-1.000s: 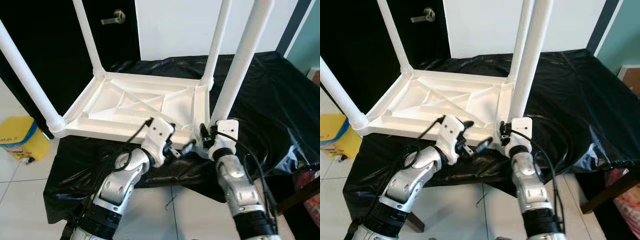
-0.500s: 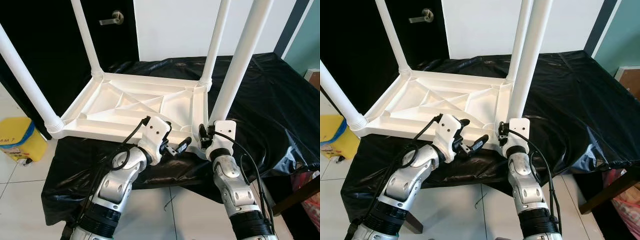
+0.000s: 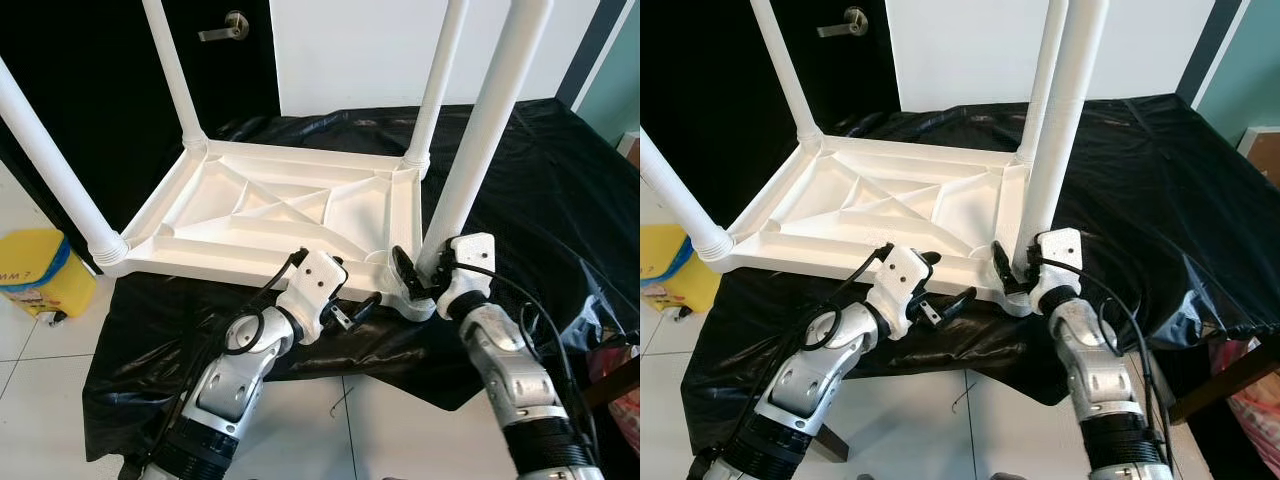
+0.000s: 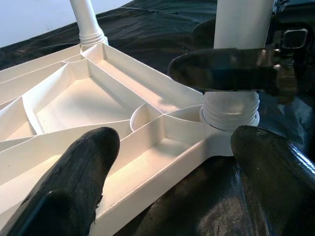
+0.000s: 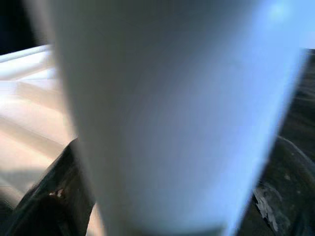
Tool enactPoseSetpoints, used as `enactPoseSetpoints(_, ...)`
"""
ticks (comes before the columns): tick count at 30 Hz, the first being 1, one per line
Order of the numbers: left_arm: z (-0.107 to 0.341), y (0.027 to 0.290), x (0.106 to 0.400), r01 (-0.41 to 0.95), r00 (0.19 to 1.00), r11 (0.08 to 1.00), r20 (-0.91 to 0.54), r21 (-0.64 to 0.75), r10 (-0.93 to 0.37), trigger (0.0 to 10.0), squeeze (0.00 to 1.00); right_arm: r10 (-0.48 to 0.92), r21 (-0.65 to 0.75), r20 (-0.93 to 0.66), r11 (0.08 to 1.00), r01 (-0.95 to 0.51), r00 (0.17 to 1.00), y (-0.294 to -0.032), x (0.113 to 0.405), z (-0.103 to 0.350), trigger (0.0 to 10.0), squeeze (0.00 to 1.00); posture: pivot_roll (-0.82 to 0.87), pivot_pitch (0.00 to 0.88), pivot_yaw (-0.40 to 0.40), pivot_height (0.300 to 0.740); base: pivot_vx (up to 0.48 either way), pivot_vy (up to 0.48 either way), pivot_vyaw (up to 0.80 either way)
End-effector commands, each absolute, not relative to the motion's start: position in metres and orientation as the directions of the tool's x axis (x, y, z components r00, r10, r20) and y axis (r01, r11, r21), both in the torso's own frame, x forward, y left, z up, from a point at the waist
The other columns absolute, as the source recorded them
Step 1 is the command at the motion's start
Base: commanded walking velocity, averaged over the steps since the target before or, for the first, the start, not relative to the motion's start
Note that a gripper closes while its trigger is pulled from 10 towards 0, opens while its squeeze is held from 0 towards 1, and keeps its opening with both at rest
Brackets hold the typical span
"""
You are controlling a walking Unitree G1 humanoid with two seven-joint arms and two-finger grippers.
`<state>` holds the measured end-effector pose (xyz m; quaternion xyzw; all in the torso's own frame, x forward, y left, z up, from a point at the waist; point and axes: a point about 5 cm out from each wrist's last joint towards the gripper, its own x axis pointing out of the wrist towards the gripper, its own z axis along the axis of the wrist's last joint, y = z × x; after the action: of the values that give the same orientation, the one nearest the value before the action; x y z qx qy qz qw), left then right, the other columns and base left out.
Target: Building children table
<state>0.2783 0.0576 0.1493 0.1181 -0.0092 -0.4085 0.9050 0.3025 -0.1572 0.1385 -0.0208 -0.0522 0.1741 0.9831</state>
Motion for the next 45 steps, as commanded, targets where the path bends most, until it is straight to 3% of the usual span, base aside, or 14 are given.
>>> enactPoseSetpoints(1,0.151,0.057,0.277,0.733,0.665,0.631,-0.070,0.255,-0.744,10.0,0.00,0.414,-0.078,0.083,0.909,-0.409,0.906,-0.165,0.302,0.140,10.0,1.00,-0.16,0.080,0.005,0.740,0.000,0.000,0.00)
enactPoseSetpoints(2,0.151,0.057,0.277,0.733,0.665,0.631,-0.070,0.255,-0.744,10.0,0.00,0.414,-0.078,0.083,0.909,-0.409,0.906,-0.165,0.302,0.140,10.0,1.00,-0.16,0.080,0.005,0.740,0.000,0.000,0.00)
enactPoseSetpoints(3,0.151,0.056,0.279,0.734,0.663,0.627,-0.073,0.262,-0.745,10.0,0.00,0.495,-0.095,0.053,0.867,-0.489,0.867,-0.167,0.303,0.140,10.0,0.00,-0.16,0.074,0.006,0.740,0.000,0.000,0.00)
enactPoseSetpoints(15,0.152,0.047,0.274,0.769,0.619,0.580,-0.084,0.269,-0.781,10.0,0.00,0.622,-0.151,-0.054,0.768,-0.622,0.781,-0.165,0.318,0.129,10.0,0.00,-0.13,0.041,0.013,0.740,0.000,0.000,0.00)
enactPoseSetpoints(16,0.151,0.046,0.273,0.774,0.611,0.570,-0.086,0.278,-0.787,10.0,0.00,0.630,-0.149,-0.062,0.761,-0.631,0.774,-0.165,0.319,0.128,8.0,0.00,-0.13,0.035,0.013,0.740,0.000,0.000,0.00)
enactPoseSetpoints(17,0.151,0.046,0.273,0.774,0.611,0.570,-0.086,0.278,-0.787,10.0,0.00,0.630,-0.149,-0.062,0.761,-0.631,0.774,-0.165,0.319,0.128,8.0,0.00,-0.13,0.035,0.013,0.740,0.000,0.000,0.00)
enactPoseSetpoints(18,0.151,0.044,0.273,0.778,0.605,0.561,-0.092,0.283,-0.791,10.0,0.00,0.634,-0.154,-0.066,0.757,-0.635,0.771,-0.165,0.320,0.127,0.3,0.00,-0.12,0.027,0.012,0.740,0.000,0.000,0.00)
enactPoseSetpoints(19,0.151,0.043,0.274,0.777,0.606,0.560,-0.098,0.287,-0.789,10.0,0.00,0.641,-0.155,-0.070,0.750,-0.643,0.764,-0.165,0.321,0.126,0.0,0.00,-0.12,0.021,0.010,0.740,0.000,0.000,0.00)
enactPoseSetpoints(29,0.143,0.042,0.275,0.777,0.611,0.555,-0.141,0.296,-0.779,10.0,0.00,0.642,-0.122,-0.077,0.753,-0.647,0.762,-0.168,0.319,0.119,0.0,0.00,-0.12,0.008,0.003,0.740,0.000,0.000,0.00)
enactPoseSetpoints(30,0.141,0.041,0.275,0.786,0.604,0.553,-0.152,0.277,-0.782,10.0,0.00,0.629,-0.095,-0.074,0.768,-0.634,0.773,-0.167,0.316,0.116,6.7,0.00,-0.13,0.010,0.000,0.740,0.000,0.000,0.00)
enactPoseSetpoints(31,0.141,0.041,0.275,0.786,0.604,0.553,-0.152,0.277,-0.782,10.0,0.00,0.629,-0.095,-0.074,0.768,-0.634,0.773,-0.167,0.316,0.116,6.7,0.00,-0.13,0.010,0.000,0.740,0.000,0.000,0.00)
enactPoseSetpoints(32,0.139,0.039,0.273,0.793,0.597,0.548,-0.162,0.267,-0.786,10.0,0.00,0.614,-0.062,-0.066,0.784,-0.617,0.787,-0.165,0.314,0.114,10.0,0.00,-0.14,0.016,-0.003,0.740,0.000,0.000,0.00)
enactPoseSetpoints(37,0.137,0.037,0.272,0.797,0.595,0.550,-0.168,0.250,-0.786,10.0,0.00,0.592,-0.056,-0.051,0.803,-0.594,0.805,-0.162,0.310,0.113,10.0,0.00,-0.15,0.026,-0.005,0.740,0.000,0.000,0.00)
enactPoseSetpoints(45,0.133,0.035,0.263,0.847,0.531,0.513,-0.174,0.140,-0.829,10.0,0.00,0.347,-0.058,-0.045,0.935,-0.349,0.937,-0.156,0.302,0.105,10.0,0.00,-0.16,0.063,-0.018,0.740,0.000,0.000,0.00)
